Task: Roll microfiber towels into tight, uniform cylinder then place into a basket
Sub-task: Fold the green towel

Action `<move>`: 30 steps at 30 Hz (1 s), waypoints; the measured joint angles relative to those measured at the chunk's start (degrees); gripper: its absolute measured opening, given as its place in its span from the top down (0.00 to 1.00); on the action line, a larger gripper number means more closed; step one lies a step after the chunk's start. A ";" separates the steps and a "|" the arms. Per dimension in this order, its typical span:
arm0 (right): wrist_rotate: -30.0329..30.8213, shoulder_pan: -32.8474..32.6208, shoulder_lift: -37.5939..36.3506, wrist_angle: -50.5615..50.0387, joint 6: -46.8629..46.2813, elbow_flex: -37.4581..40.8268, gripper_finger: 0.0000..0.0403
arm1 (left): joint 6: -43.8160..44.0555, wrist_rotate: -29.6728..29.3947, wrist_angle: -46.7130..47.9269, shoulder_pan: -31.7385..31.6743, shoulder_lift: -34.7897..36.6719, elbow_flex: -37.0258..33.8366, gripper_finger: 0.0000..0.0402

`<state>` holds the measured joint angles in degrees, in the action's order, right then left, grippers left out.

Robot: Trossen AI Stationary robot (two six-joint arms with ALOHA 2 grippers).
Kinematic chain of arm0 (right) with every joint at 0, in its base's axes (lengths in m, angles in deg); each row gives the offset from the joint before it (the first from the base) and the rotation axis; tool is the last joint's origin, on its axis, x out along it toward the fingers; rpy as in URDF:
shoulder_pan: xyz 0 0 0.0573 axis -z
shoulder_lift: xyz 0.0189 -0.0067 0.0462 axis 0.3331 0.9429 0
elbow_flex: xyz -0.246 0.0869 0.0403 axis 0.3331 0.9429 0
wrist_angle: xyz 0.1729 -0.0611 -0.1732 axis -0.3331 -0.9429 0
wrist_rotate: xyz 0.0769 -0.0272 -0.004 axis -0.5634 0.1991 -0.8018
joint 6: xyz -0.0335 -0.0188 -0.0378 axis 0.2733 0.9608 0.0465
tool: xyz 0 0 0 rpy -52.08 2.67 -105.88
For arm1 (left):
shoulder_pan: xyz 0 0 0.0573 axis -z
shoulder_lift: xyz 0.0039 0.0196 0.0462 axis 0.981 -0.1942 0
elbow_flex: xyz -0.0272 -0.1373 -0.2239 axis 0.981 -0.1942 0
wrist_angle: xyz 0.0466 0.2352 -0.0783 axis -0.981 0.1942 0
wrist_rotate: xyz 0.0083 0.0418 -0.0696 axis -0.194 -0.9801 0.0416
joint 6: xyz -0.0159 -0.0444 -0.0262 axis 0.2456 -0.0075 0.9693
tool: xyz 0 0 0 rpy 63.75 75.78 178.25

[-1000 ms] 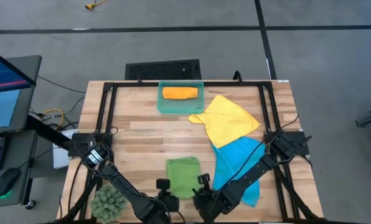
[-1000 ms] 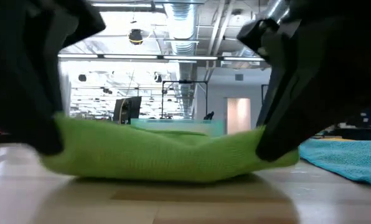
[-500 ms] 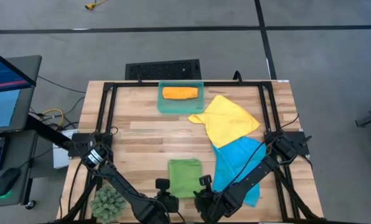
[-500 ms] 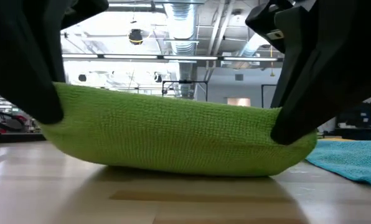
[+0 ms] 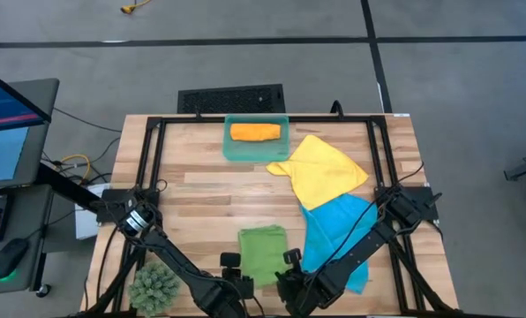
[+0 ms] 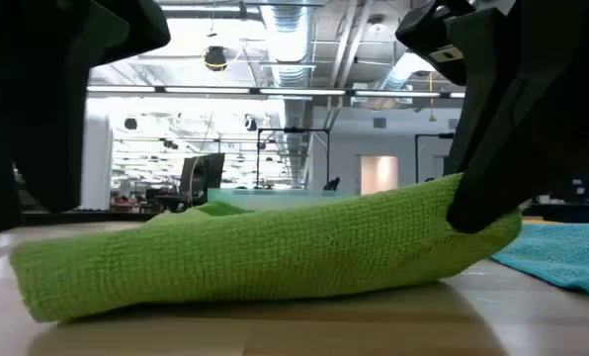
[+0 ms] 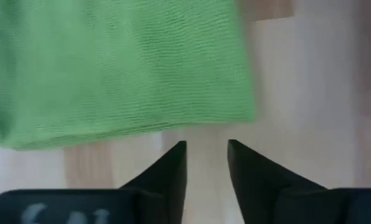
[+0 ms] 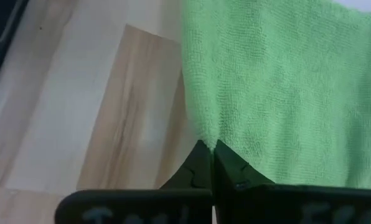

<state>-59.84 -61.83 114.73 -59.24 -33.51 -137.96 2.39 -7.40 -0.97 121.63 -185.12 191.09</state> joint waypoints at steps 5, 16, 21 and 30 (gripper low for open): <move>0.00 -0.04 0.00 -0.18 0.00 0.00 0.97 | -3.06 -14.73 1.93 0.39 0.02 0.00 0.70; 0.05 -0.74 0.00 -0.73 0.00 0.00 0.97 | -2.74 -23.67 -3.47 -1.33 0.13 -7.60 0.77; 0.06 -0.74 0.00 -1.22 -0.02 0.00 0.99 | -3.19 -20.93 -8.33 -1.63 0.09 -10.10 0.82; 4.81 -0.68 -3.41 -4.66 -3.25 0.02 0.99 | -1.91 -18.69 -12.84 -1.64 0.28 -14.44 0.90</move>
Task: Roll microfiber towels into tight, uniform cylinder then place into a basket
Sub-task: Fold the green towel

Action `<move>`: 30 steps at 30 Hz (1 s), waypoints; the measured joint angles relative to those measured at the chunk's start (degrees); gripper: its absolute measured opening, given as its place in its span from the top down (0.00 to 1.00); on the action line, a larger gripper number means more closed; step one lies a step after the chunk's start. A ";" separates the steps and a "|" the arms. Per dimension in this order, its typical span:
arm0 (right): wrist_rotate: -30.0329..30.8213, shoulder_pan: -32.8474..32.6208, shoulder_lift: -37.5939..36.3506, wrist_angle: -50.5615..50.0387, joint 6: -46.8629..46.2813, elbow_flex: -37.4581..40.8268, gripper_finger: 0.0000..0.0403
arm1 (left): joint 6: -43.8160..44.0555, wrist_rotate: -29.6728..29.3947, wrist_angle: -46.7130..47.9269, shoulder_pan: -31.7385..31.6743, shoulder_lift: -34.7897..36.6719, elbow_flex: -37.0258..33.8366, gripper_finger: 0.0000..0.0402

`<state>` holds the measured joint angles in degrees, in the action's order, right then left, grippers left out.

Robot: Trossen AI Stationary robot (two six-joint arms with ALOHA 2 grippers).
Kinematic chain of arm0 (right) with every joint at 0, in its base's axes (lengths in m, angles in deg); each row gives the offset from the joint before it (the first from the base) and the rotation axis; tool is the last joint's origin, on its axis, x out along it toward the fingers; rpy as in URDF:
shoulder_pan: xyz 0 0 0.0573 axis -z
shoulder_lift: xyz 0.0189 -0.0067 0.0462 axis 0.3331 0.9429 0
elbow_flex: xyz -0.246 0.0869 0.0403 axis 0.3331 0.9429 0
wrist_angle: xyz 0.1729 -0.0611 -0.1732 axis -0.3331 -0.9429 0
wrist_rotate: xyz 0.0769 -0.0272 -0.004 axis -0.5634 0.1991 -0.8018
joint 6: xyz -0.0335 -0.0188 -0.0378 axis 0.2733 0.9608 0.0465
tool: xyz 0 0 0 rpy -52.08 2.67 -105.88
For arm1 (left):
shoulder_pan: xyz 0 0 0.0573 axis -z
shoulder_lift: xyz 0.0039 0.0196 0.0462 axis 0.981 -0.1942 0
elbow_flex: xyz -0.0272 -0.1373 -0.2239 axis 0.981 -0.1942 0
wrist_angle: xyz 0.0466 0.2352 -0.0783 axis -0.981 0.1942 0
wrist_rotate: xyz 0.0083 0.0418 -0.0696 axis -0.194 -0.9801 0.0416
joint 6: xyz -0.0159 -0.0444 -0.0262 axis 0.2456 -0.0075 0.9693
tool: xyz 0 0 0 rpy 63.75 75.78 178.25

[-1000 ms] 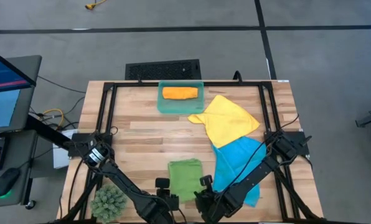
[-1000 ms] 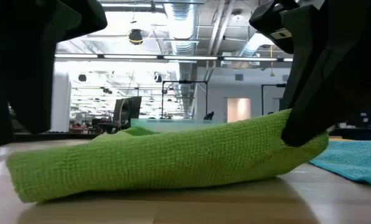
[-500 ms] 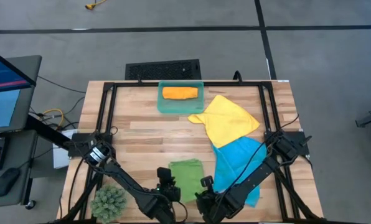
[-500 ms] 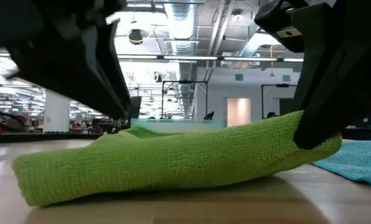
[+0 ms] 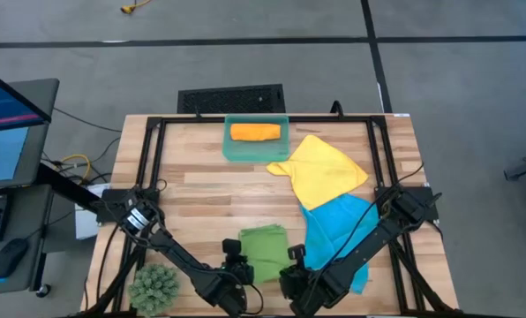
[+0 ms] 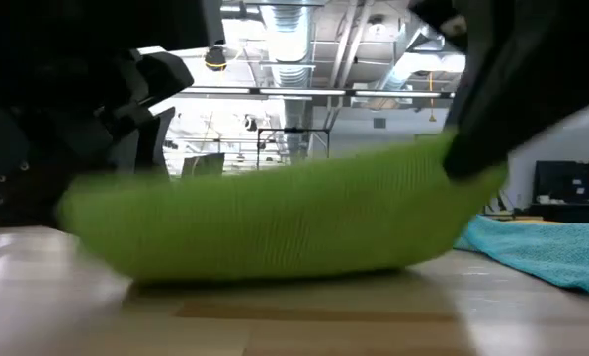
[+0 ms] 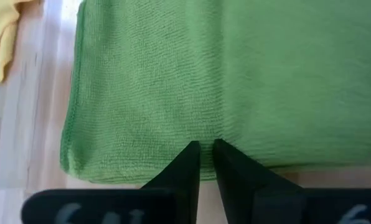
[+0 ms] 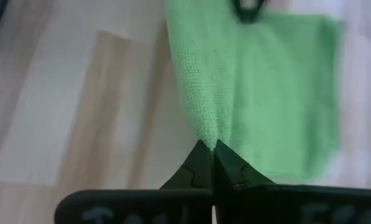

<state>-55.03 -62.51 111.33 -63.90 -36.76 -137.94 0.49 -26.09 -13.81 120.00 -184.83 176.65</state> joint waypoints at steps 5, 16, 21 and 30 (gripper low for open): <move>2.85 0.83 -2.77 -1.51 -1.27 0.00 0.99 | -2.03 -1.05 -1.38 0.89 0.00 -0.71 0.92; 2.85 8.42 -2.71 -4.64 -5.71 -0.02 0.99 | -2.89 -2.57 -3.08 3.72 -0.27 -0.55 0.96; 1.03 10.53 -2.71 -4.41 -5.73 -0.02 0.99 | -2.34 -4.70 -2.72 4.66 -0.28 0.67 0.97; 0.85 11.62 -2.83 -4.16 -5.25 -0.02 0.99 | 2.23 -9.71 2.58 6.50 -0.29 1.17 0.97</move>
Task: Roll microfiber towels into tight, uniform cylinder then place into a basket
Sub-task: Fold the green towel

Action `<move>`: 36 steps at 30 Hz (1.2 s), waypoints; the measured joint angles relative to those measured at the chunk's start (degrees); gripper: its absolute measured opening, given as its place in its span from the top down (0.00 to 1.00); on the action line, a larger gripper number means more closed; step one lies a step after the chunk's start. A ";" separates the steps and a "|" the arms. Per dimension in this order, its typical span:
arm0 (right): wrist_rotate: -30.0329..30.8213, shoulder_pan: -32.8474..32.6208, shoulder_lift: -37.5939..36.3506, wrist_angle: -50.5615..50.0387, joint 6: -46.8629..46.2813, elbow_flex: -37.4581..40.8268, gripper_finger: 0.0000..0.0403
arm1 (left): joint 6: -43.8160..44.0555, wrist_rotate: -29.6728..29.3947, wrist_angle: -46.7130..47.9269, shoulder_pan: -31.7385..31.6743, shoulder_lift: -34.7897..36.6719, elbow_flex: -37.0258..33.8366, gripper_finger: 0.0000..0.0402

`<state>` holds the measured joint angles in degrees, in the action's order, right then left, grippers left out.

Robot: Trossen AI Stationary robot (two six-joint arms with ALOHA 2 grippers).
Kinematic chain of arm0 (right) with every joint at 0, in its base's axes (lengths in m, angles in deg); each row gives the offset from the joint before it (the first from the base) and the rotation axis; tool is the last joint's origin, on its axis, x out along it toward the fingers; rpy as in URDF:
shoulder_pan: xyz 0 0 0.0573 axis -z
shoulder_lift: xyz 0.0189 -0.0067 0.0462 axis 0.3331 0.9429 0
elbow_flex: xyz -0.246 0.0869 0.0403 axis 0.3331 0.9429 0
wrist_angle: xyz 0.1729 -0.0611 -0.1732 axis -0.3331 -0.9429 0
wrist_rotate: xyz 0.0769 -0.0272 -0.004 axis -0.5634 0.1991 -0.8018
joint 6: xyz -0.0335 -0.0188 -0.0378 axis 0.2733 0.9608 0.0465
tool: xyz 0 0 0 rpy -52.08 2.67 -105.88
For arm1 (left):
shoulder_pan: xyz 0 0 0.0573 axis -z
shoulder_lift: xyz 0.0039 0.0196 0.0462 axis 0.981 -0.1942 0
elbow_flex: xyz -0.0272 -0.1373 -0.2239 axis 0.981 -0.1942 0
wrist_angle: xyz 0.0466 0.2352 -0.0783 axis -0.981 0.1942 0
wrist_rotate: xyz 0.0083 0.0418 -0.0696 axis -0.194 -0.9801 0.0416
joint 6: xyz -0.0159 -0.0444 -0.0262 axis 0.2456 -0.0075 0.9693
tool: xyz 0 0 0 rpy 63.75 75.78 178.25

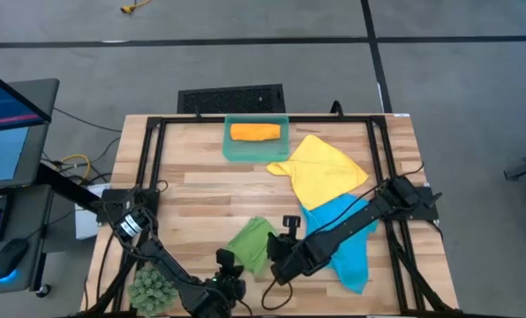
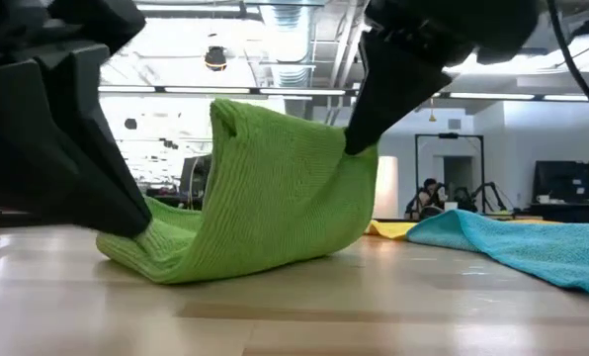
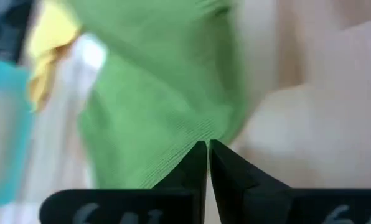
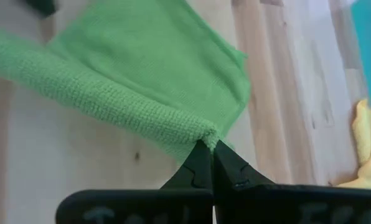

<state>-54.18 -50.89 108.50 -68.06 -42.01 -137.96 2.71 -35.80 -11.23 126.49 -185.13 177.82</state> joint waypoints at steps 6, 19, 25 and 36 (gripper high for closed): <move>0.01 0.04 -0.02 -0.04 0.06 0.02 0.99 | 17.80 -5.26 17.78 0.13 0.00 0.00 0.97; 0.09 3.29 -0.08 1.60 2.25 0.02 0.99 | 24.42 -4.07 15.91 -2.78 0.01 -4.91 0.97; 0.02 4.42 -0.10 2.45 3.06 0.02 0.99 | 23.22 -3.05 15.12 -3.45 0.01 -5.05 0.97; 0.91 8.18 -0.41 8.24 6.53 -1.99 0.99 | 17.83 -0.39 9.28 -4.23 0.18 -4.96 0.97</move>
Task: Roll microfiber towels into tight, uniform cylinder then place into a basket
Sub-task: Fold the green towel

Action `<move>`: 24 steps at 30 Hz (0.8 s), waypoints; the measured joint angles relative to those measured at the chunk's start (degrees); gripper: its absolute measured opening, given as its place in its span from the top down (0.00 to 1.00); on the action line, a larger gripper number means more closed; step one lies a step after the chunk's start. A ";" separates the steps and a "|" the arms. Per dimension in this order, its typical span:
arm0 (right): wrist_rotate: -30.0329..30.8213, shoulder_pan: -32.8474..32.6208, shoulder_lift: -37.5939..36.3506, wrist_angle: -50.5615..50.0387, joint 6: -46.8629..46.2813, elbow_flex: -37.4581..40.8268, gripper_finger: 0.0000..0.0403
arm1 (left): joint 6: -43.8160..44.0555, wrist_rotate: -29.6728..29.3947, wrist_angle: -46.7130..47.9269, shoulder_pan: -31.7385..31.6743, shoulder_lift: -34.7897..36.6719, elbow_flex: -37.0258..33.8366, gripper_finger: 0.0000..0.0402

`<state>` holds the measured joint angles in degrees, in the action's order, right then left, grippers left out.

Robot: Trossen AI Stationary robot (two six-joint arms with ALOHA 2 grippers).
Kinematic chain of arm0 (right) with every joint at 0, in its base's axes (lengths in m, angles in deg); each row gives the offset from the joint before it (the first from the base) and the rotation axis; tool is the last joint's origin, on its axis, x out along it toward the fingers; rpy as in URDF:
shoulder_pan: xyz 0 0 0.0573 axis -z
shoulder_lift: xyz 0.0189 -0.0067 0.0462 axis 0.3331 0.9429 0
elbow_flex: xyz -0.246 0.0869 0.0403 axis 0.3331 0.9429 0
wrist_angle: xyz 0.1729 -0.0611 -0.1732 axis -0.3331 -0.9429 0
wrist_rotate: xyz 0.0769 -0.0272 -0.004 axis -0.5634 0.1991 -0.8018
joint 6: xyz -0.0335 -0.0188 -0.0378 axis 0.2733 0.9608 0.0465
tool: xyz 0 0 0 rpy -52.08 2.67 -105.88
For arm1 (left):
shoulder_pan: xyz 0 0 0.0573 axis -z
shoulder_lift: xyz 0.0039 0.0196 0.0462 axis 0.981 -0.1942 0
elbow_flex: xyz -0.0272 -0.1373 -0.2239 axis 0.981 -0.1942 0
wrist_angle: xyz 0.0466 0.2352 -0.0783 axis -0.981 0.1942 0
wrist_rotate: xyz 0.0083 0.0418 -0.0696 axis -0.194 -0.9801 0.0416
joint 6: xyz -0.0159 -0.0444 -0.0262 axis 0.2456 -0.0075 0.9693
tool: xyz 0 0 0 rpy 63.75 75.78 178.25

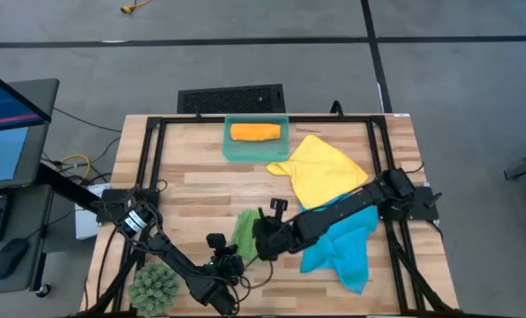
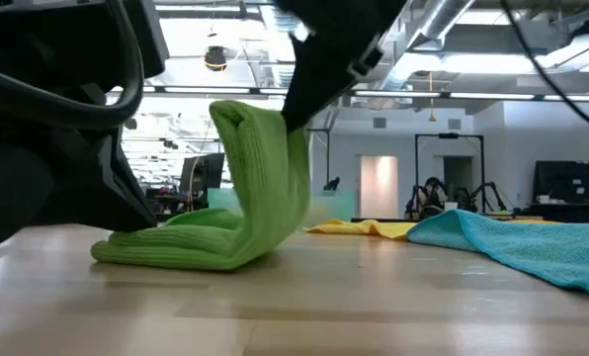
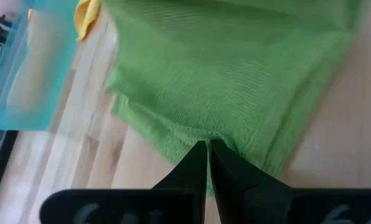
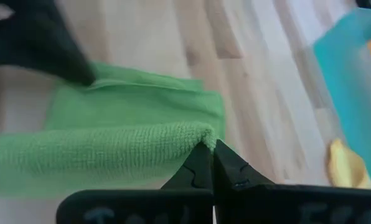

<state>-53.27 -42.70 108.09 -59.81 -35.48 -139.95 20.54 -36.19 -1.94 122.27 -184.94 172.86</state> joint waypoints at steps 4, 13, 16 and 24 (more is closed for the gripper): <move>-2.01 1.77 1.06 3.45 1.30 -0.04 0.99 | 0.11 -0.31 0.26 0.30 0.00 0.00 0.97; -4.93 3.36 1.53 10.15 3.61 0.07 0.99 | -0.18 -0.42 -1.46 0.30 0.00 -0.03 0.97; -7.15 3.91 1.59 13.17 4.96 -0.04 0.99 | -0.80 -1.12 -2.68 0.31 -0.08 0.09 0.97; -11.78 6.37 4.11 17.38 5.05 -0.28 0.99 | 1.36 -3.01 4.08 1.70 -0.22 3.29 0.97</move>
<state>-65.04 -36.33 112.20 -42.43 -30.43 -140.23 21.90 -39.20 2.13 123.97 -185.16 176.15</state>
